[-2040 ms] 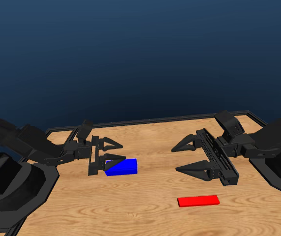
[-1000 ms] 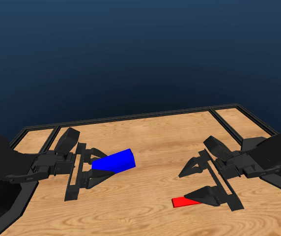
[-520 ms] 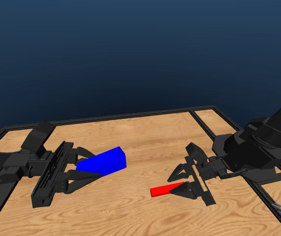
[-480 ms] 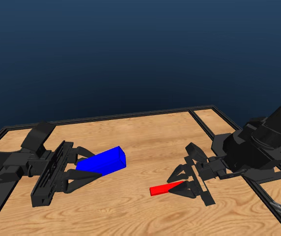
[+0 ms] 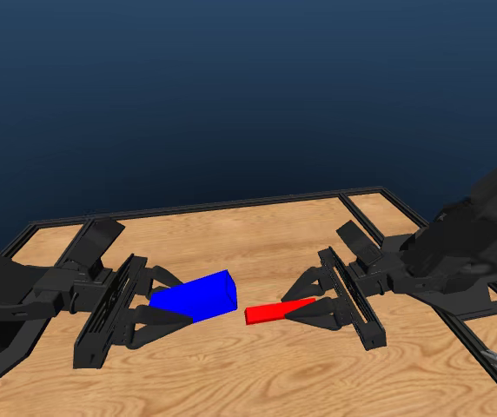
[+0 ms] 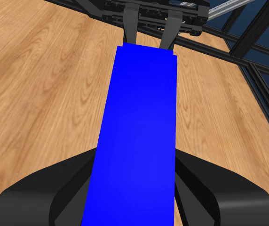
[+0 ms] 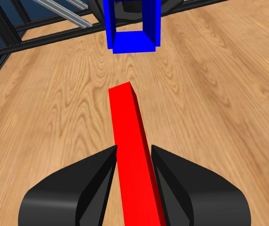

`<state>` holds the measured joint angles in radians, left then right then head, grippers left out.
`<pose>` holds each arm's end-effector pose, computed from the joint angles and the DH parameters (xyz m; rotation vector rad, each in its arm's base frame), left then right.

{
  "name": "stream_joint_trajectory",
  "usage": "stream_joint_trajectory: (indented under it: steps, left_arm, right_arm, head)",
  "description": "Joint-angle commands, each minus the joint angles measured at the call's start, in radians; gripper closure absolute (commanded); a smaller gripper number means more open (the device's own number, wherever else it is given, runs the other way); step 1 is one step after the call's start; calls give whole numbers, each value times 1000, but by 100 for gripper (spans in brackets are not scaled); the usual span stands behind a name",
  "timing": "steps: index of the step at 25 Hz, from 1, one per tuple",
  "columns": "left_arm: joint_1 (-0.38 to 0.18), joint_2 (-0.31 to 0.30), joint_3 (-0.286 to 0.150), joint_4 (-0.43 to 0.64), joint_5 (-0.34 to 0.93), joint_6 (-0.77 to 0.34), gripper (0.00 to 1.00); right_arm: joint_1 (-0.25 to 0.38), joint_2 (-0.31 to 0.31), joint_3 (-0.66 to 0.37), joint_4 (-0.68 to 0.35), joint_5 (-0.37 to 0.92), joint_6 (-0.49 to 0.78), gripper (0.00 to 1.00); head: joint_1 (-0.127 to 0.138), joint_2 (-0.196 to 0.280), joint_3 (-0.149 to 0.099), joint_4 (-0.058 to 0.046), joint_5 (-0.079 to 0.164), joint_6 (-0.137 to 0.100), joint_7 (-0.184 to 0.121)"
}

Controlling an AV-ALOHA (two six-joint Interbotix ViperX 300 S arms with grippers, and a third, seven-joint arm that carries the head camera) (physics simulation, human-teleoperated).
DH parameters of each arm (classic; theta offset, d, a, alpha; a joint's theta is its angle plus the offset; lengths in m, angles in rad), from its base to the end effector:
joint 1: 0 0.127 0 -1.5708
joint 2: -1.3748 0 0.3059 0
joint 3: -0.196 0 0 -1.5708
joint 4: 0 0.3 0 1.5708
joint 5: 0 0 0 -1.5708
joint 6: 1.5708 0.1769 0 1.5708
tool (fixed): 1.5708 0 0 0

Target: Insert peg into socket

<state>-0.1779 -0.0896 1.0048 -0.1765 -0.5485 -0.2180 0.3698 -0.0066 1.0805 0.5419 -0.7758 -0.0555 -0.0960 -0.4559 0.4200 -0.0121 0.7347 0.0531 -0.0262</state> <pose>0.3763 -0.0512 0.1291 -0.3143 0.3813 -0.0159 0.3533 0.0684 0.1033 0.2113 0.3447 -0.0608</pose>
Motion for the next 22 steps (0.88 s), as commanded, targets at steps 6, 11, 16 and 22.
stream_joint_trajectory:
  steps: [6, 11, 16, 22]
  left_arm:
    - [-42, -51, 5, -38, 4, 16, 100]
    - [-33, -64, 28, -47, 16, 18, 100]
    - [-23, -51, 29, -40, 21, 12, 100]
    - [-3, -47, 22, -18, 23, 2, 100]
  right_arm:
    - [-178, -140, -128, -107, 317, -209, 100]
    - [-236, -191, -157, -170, 433, -181, 100]
    - [-285, -245, -179, -254, 547, -149, 100]
    - [-281, -189, -269, -332, 628, -74, 100]
  head:
    - [63, 18, -27, 13, -18, -9, -5]
    - [87, 48, -48, 17, -19, -13, -12]
    - [100, 75, -69, 19, -21, -17, -20]
    - [108, 100, -88, 20, -22, -20, -24]
